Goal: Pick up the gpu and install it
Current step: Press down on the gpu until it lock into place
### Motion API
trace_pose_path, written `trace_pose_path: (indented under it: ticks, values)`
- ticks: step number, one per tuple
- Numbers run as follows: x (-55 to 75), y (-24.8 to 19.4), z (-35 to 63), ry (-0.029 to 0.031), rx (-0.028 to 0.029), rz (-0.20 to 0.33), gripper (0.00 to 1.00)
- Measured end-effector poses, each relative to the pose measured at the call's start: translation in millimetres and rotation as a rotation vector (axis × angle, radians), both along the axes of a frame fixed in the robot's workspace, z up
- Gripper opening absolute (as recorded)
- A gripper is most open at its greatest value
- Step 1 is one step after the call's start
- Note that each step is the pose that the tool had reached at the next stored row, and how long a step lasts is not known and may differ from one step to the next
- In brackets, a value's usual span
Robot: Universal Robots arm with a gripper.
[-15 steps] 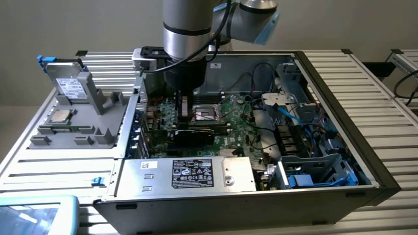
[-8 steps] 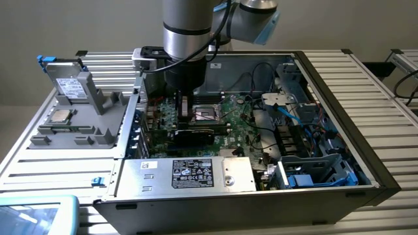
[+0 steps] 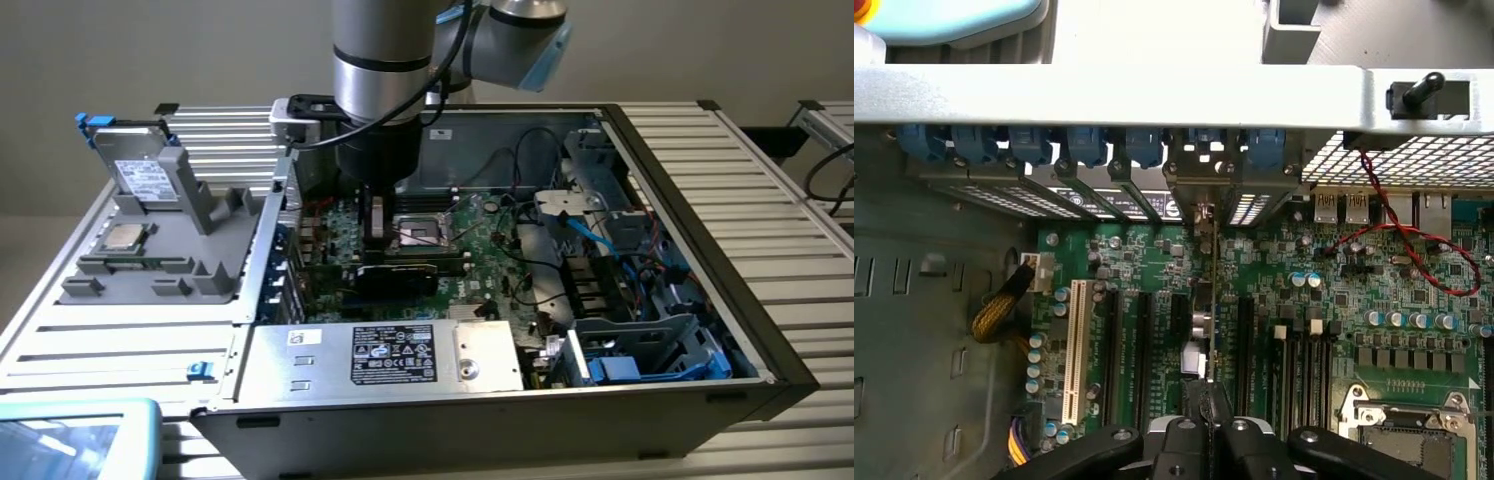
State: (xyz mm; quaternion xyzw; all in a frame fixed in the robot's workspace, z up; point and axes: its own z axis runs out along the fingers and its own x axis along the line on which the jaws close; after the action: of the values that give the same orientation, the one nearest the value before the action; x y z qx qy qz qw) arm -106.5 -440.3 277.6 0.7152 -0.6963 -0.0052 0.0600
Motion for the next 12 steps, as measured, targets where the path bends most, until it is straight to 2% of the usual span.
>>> trace_pose_path:
  ticks: [1,3,4,5,6,8,12]
  values:
    - [-1.3,0.0,0.0,-0.0047,0.0,0.0,0.12]
    - [-4.1,0.1,-0.1,-0.0191,0.0002,0.0,0.12]
    - [-9.7,0.2,0.2,-0.0394,0.0002,0.0,0.12]
    - [-24.3,1.2,0.7,-0.0539,0.0,0.0,0.12]
    - [-34.1,3.1,0.6,-0.0611,-0.0009,0.0,0.12]
    - [-34.6,3.2,-5.2,-0.061,-0.001,0.001,0.12]
    - [-34.8,3.5,-5.9,-0.061,-0.001,0.001,0.12]
